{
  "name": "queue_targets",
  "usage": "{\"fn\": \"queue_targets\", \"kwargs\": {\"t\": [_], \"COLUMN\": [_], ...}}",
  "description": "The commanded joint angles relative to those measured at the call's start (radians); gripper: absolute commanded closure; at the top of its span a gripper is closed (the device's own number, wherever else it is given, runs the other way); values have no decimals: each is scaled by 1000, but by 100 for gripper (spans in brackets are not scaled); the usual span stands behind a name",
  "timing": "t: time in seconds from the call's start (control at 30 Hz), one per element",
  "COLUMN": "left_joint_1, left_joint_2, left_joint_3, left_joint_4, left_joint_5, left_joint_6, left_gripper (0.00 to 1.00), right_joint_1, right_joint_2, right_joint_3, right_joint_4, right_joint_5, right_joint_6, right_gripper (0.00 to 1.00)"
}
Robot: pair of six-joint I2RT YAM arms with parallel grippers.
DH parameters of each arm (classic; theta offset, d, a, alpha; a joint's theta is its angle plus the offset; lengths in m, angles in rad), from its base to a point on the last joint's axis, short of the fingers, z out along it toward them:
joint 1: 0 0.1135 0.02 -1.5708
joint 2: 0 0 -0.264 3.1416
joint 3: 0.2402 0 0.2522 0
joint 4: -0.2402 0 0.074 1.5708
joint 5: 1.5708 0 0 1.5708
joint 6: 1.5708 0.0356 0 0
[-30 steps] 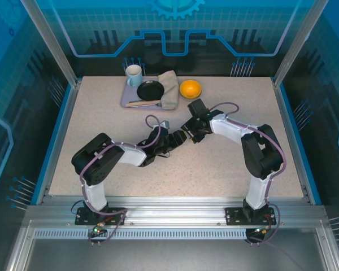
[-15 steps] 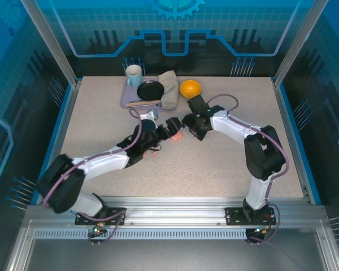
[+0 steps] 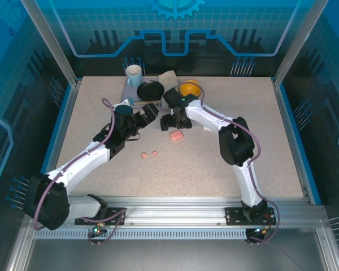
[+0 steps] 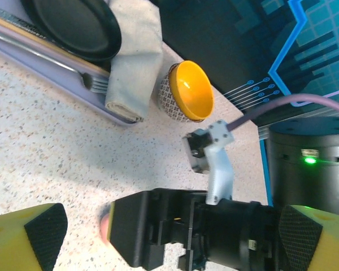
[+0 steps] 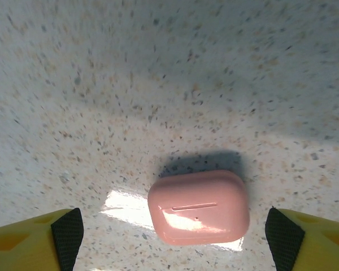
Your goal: Insert the wireless bluetooth earbuds into the charging case
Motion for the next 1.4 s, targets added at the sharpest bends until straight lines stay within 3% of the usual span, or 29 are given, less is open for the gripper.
{"fn": "queue_targets", "kwargs": {"t": [0.0,0.13,0.73,1.03,1.17,1.37], "left_joint_1": [24,32,32,32,31,32], "left_joint_2": [-40,-16,6,16,26,56], "left_joint_3": [59,127,64,52,55,50], "left_joint_4": [-77,-178,-102,-93,-90,-81], "left_joint_5": [33,66,120,124,129,159], "left_joint_6": [-19,30,-13,-15,-13,-7], "left_gripper": [1,1,1,1,1,1], "right_joint_1": [18,24,29,36,39,18], "right_joint_2": [57,88,248,237,236,157], "right_joint_3": [74,97,224,224,227,123], "right_joint_4": [-146,-169,-236,-285,-300,-272], "right_joint_5": [57,77,88,116,105,95], "right_joint_6": [-82,-85,-78,-63,-50,74], "right_gripper": [12,13,25,30,38,46]}}
